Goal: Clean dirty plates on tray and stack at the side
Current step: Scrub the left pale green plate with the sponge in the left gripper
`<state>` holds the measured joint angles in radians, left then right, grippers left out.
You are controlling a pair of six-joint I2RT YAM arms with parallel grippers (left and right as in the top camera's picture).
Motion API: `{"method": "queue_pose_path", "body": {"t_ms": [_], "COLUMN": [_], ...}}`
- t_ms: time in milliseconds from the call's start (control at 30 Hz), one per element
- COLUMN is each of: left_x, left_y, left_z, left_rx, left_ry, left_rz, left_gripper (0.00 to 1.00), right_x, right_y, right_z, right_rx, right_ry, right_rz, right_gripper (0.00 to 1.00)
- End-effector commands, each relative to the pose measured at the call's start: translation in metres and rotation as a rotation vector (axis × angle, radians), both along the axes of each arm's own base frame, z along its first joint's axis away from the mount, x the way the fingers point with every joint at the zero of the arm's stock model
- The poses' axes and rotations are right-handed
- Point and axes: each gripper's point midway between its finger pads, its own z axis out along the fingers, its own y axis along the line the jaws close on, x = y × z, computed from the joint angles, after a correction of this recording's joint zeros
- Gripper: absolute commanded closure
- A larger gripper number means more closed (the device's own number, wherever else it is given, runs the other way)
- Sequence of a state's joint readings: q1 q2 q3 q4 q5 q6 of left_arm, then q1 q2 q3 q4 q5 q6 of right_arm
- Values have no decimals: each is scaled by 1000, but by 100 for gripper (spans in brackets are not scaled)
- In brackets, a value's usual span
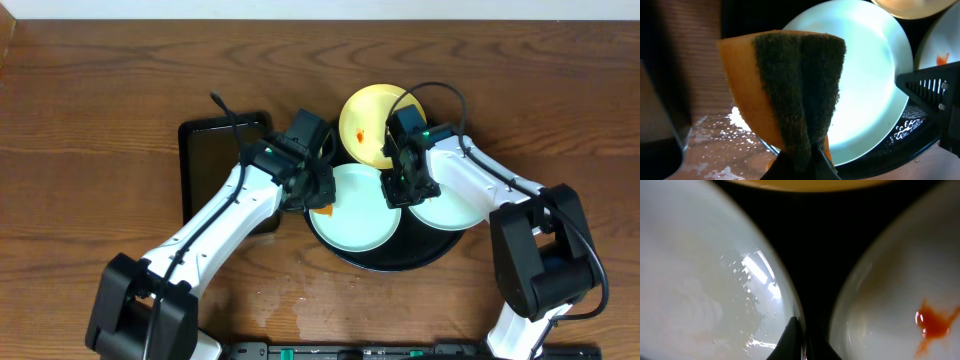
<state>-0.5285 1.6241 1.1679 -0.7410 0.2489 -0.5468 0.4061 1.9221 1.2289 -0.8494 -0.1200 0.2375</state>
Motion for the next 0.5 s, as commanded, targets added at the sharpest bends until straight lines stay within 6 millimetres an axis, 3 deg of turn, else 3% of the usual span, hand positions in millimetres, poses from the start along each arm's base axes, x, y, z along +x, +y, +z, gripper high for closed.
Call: {"method": "queue_pose_path", "body": {"t_ms": [0, 233, 467], "left_x": [-5, -9, -17], "left_y": [-11, -46, -48], "left_z": [-8, -38, -79], "left_rx": [1, -2, 52], "left_ry": [7, 26, 125], "left_rz": [-30, -70, -25], "left_gripper": [93, 92, 93], "right_x": [-2, -1, -1], "right_y": [-6, -16, -16], "right_z": [-6, -6, -6], "right_rx": [-60, -114, -116], "right_ry": [11, 2, 6], "right_rz": [-133, -240, -296], "right_gripper": [99, 99, 99]}}
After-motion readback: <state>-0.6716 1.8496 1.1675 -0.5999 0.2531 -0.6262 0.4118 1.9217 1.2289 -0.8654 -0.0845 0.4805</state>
